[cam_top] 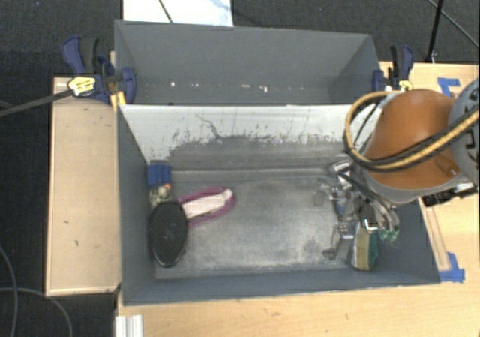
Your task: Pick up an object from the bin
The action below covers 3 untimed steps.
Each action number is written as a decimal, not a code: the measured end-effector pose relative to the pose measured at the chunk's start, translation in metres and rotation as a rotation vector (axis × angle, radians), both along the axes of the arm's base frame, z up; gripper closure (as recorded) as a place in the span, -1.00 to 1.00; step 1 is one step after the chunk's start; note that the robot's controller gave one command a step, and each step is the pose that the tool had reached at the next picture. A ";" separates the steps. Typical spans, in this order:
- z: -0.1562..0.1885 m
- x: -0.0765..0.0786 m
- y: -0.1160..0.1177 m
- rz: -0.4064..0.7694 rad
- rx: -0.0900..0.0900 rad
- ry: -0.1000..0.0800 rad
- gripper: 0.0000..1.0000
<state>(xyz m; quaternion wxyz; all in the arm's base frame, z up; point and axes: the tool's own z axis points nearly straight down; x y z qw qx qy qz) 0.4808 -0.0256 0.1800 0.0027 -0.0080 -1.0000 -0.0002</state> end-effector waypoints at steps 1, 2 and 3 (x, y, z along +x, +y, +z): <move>-0.098 0.020 -0.059 0.138 0.000 -0.002 -1.00; -0.103 -0.002 -0.110 0.178 0.000 -0.016 -1.00; -0.102 0.023 -0.120 0.692 0.013 -0.006 -1.00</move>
Offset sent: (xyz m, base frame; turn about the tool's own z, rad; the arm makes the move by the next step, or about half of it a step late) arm 0.0203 -0.0566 -0.0947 -0.1419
